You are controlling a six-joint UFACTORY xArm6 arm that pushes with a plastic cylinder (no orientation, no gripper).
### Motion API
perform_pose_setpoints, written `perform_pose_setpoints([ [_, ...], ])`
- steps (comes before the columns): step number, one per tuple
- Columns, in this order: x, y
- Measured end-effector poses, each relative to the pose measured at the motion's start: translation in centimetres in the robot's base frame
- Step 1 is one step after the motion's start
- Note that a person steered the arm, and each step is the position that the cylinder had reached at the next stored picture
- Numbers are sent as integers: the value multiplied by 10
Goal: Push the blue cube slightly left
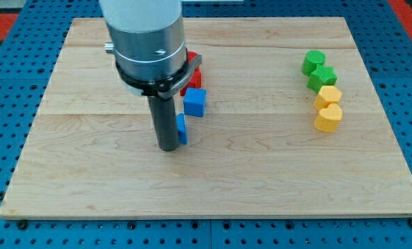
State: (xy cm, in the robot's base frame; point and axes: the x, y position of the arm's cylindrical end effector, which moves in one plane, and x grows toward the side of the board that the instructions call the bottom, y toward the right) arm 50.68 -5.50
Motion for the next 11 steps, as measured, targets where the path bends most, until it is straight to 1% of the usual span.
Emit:
perform_pose_setpoints([
  [2,-2,39],
  [4,-32,47],
  [5,-35,74],
  [7,-81,76],
  [8,-81,74],
  [10,-81,38],
  [11,-82,40],
])
